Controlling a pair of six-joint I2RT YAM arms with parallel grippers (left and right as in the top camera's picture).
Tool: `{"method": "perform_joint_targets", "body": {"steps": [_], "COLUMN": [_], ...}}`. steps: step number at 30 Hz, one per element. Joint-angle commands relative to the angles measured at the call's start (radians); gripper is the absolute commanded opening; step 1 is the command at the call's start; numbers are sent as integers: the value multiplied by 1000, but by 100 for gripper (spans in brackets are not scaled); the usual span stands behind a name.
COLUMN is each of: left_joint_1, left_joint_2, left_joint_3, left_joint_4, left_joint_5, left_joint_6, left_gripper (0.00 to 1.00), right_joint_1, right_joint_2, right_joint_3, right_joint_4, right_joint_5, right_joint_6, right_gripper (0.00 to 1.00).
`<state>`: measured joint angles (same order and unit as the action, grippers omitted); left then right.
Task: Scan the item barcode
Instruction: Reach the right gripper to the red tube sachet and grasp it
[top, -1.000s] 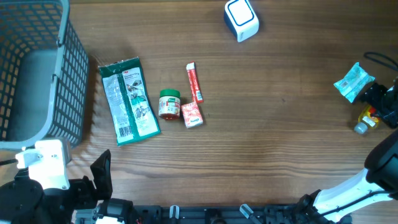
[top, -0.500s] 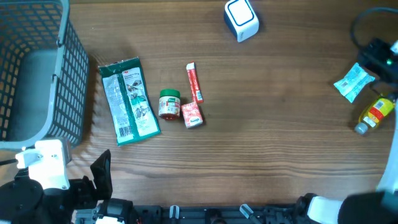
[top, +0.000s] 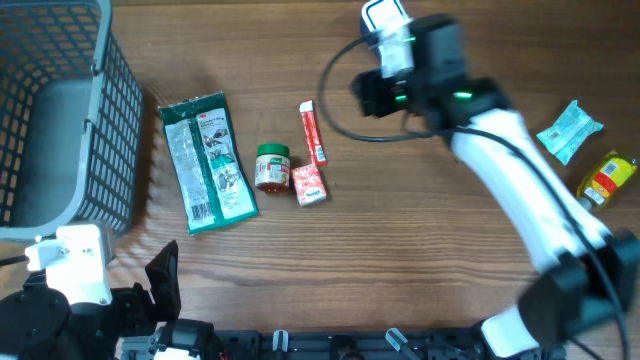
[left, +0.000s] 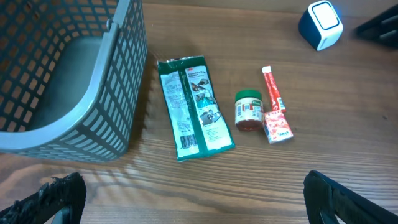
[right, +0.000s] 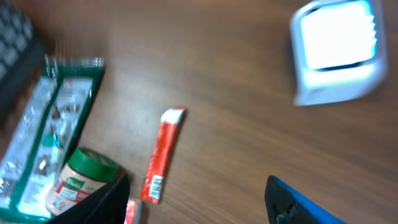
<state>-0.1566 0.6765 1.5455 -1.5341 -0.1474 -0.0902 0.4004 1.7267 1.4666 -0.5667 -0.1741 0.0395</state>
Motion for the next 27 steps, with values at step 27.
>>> {"method": "perform_joint_targets", "body": {"steps": [27], "left_joint_1": [3], "left_joint_2": [-1], "left_joint_3": [1], "left_joint_4": [2], "left_joint_5": [5], "left_joint_6": [12], "left_gripper": [100], "right_joint_1": [199], "right_joint_2": [608], "right_joint_3": [321], "right_joint_4": [81], "right_joint_5": [204], "right_joint_6": [68], "right_gripper": [59]}}
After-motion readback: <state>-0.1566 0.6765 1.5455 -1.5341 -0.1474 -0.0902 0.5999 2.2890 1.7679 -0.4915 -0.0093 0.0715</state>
